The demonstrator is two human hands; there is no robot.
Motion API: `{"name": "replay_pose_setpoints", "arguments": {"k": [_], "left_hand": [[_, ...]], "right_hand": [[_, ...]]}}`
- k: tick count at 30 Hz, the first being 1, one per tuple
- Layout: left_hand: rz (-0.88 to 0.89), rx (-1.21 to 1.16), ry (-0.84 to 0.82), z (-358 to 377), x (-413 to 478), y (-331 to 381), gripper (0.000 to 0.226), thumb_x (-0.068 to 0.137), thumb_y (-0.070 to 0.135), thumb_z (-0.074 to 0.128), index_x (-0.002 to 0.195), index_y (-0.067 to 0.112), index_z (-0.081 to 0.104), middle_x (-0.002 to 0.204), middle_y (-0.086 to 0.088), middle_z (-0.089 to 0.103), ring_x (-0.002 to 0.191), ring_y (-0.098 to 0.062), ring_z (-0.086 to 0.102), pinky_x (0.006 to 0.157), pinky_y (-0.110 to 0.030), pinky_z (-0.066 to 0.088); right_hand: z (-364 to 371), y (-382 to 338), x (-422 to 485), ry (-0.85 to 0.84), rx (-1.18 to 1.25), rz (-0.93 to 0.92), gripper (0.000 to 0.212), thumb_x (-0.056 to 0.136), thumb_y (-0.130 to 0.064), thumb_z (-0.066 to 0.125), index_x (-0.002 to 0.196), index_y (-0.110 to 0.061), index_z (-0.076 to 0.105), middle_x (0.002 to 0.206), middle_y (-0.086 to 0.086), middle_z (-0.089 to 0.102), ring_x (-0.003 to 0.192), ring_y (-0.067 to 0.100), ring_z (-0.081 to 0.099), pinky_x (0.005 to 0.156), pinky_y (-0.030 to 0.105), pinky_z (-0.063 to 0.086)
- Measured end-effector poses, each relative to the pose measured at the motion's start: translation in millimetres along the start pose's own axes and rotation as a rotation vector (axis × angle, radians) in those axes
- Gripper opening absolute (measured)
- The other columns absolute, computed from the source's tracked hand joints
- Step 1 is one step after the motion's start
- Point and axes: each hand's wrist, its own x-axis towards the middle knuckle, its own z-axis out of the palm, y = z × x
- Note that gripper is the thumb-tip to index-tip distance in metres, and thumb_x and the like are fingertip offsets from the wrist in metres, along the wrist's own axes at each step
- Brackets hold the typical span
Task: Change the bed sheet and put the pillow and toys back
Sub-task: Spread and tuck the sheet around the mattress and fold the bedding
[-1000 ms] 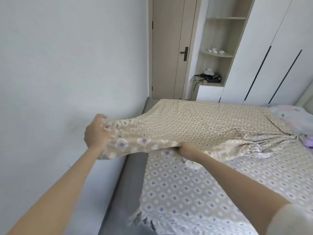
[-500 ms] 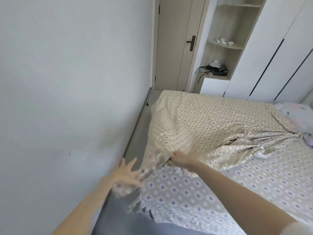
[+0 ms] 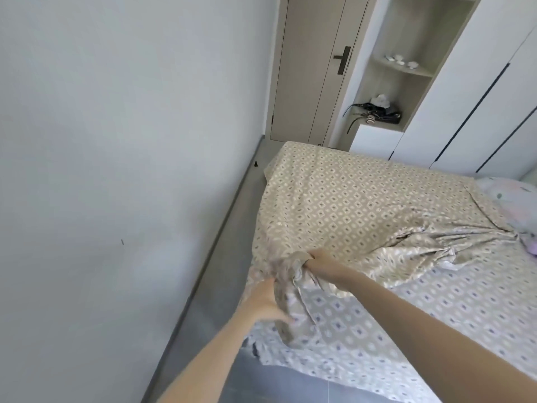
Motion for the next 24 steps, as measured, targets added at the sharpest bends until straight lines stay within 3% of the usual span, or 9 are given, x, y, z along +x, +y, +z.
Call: {"name": "replay_pose_setpoints", "arguments": {"k": [3, 5, 8, 11, 15, 18, 19, 21, 24], "left_hand": [[0.014, -0.092, 0.093, 5.6, 1.4, 7.6, 0.118, 0.050, 0.059, 0.084, 0.145, 0.018, 0.027, 0.139, 0.002, 0.043, 0.124, -0.019, 0.046, 0.092, -0.030, 0.045], [-0.013, -0.189, 0.136, 6.5, 2.2, 11.7, 0.104, 0.052, 0.060, 0.081, 0.135, 0.018, 0.036, 0.124, 0.004, 0.051, 0.111, -0.016, 0.054, 0.078, -0.027, 0.045], [0.038, -0.190, 0.295, 7.1, 6.4, 11.2, 0.042, 0.080, 0.043, 0.068, 0.100, 0.016, 0.045, 0.094, -0.001, 0.056, 0.084, -0.017, 0.058, 0.066, -0.032, 0.045], [0.060, -0.095, 0.446, -2.7, 9.7, 6.7, 0.004, 0.097, 0.015, 0.044, 0.097, 0.012, 0.041, 0.083, -0.001, 0.050, 0.068, -0.017, 0.048, 0.055, -0.031, 0.039], [0.120, -0.057, 0.521, -39.5, 9.9, -3.5, 0.015, 0.095, 0.002, 0.038, 0.105, 0.012, 0.042, 0.089, 0.004, 0.053, 0.071, -0.014, 0.050, 0.049, -0.018, 0.034], [0.259, 0.249, 0.532, -78.7, 5.9, -4.8, 0.011, 0.089, 0.012, 0.041, 0.091, 0.015, 0.051, 0.084, 0.005, 0.059, 0.074, -0.019, 0.055, 0.061, -0.031, 0.044], [0.347, 0.359, 0.546, -89.9, 2.5, -4.2, 0.010, 0.085, 0.021, 0.042, 0.085, 0.017, 0.051, 0.078, 0.004, 0.059, 0.071, -0.019, 0.056, 0.062, -0.034, 0.044], [0.506, 0.566, 0.525, -111.6, -1.7, -0.4, 0.027, 0.078, 0.046, 0.043, 0.081, 0.021, 0.054, 0.072, 0.007, 0.059, 0.066, -0.016, 0.054, 0.061, -0.031, 0.041], [0.470, 0.832, 0.430, -138.7, -0.8, 4.8, 0.056, 0.072, 0.069, 0.049, 0.111, 0.029, 0.057, 0.089, 0.010, 0.066, 0.081, -0.015, 0.062, 0.070, -0.031, 0.048]], "right_hand": [[-2.5, -5.3, 0.8, 0.016, -0.049, -0.008, 0.034, 0.086, -0.003, 0.045, 0.056, -0.015, 0.036, 0.053, -0.003, 0.033, 0.052, 0.012, 0.029, 0.054, 0.028, 0.021], [-4.8, -7.4, 0.9, 0.012, -0.039, -0.022, 0.035, 0.084, -0.004, 0.046, 0.053, -0.016, 0.037, 0.049, -0.006, 0.032, 0.051, 0.011, 0.028, 0.055, 0.029, 0.022], [-8.6, -7.4, 2.6, 0.015, -0.061, -0.030, 0.031, 0.084, -0.005, 0.047, 0.055, -0.015, 0.041, 0.051, -0.005, 0.035, 0.052, 0.012, 0.031, 0.056, 0.029, 0.024], [-12.2, -5.5, 7.3, 0.050, -0.148, -0.025, 0.025, 0.089, -0.015, 0.047, 0.064, -0.015, 0.047, 0.057, -0.002, 0.042, 0.054, 0.014, 0.035, 0.057, 0.029, 0.027], [-13.7, -0.8, 13.3, -0.037, -0.309, 0.007, 0.028, 0.094, -0.035, 0.052, 0.075, -0.015, 0.052, 0.069, -0.001, 0.053, 0.063, 0.015, 0.047, 0.059, 0.028, 0.034], [-12.0, 2.3, 15.1, -0.230, -0.498, 0.055, 0.049, 0.081, -0.055, 0.066, 0.103, -0.012, 0.057, 0.091, 0.002, 0.060, 0.080, 0.017, 0.054, 0.071, 0.027, 0.042], [-9.8, 5.1, 15.9, -0.250, -0.587, 0.074, 0.050, 0.078, -0.047, 0.073, 0.108, -0.012, 0.055, 0.099, 0.002, 0.060, 0.086, 0.018, 0.055, 0.075, 0.028, 0.043], [-6.8, 6.3, 23.7, -0.183, -0.712, 0.088, 0.021, 0.082, -0.016, 0.073, 0.090, -0.010, 0.054, 0.091, 0.002, 0.058, 0.079, 0.015, 0.055, 0.068, 0.023, 0.043], [-6.5, -6.2, 37.8, -0.046, -0.764, 0.098, 0.034, 0.086, 0.004, 0.046, 0.061, -0.014, 0.032, 0.063, 0.001, 0.038, 0.053, 0.012, 0.036, 0.049, 0.022, 0.030]]}}
